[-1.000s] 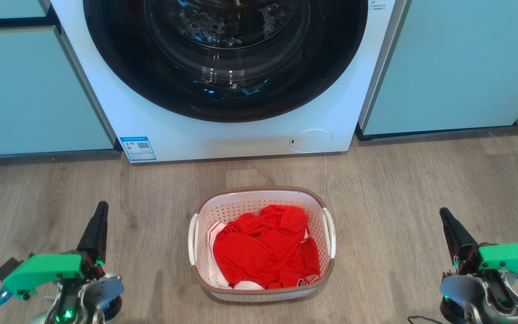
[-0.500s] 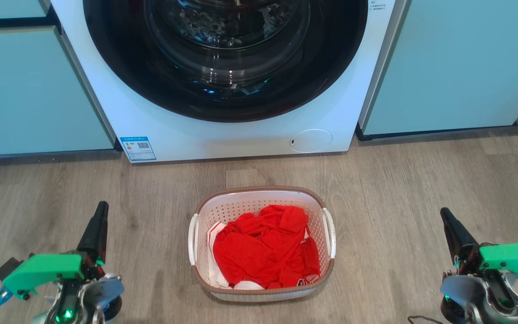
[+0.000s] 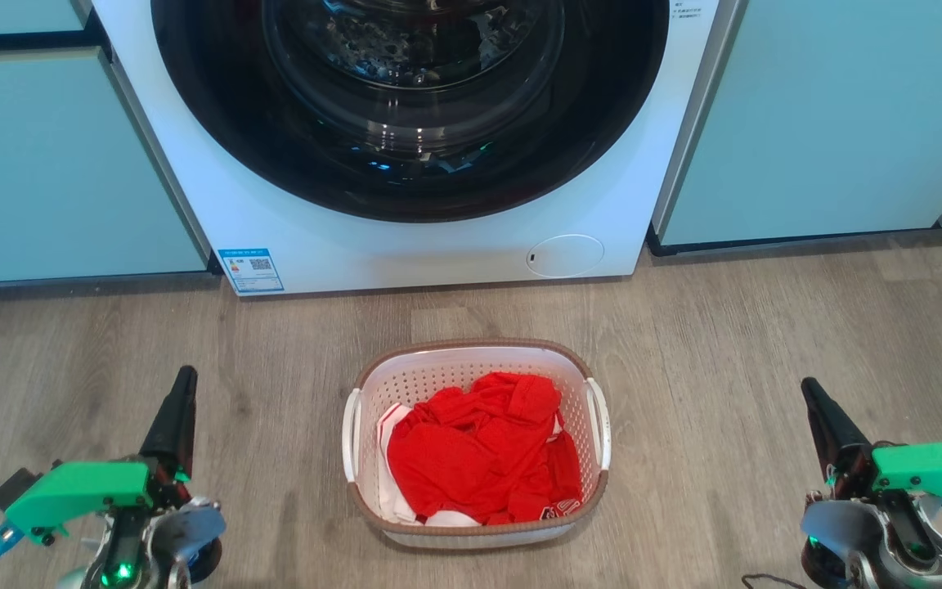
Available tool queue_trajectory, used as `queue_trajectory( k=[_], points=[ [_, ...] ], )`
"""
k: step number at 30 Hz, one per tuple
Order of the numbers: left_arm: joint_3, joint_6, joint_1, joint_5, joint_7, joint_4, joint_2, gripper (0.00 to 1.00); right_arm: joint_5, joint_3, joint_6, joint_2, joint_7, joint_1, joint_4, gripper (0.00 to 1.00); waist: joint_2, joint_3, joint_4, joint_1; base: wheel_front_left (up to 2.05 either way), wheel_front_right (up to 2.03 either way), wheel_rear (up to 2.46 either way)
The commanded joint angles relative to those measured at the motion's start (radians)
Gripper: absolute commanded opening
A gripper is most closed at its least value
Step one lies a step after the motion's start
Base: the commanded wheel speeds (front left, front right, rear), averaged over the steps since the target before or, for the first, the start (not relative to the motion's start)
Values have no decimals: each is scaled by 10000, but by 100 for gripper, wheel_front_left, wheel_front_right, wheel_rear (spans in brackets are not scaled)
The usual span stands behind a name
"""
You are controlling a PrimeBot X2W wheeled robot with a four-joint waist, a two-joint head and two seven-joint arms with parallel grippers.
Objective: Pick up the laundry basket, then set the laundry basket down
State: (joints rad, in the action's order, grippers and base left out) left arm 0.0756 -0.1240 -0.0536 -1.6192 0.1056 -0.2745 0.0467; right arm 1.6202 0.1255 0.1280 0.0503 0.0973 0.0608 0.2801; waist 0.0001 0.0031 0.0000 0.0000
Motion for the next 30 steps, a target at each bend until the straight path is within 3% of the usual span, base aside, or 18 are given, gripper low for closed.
queue_trajectory(
  k=[1, 30],
  points=[
    [354, -67, -541, 84, 54, 294, 62, 0, -64, -180, 27, 50, 108, 465, -356, 0, -1, 0, 0, 0, 0, 0, 0],
    [368, -67, -543, 96, 66, 294, 52, 0, -86, -153, 27, 31, 130, 467, -355, 0, -1, 0, 0, 0, 0, 0, 0]
  ],
)
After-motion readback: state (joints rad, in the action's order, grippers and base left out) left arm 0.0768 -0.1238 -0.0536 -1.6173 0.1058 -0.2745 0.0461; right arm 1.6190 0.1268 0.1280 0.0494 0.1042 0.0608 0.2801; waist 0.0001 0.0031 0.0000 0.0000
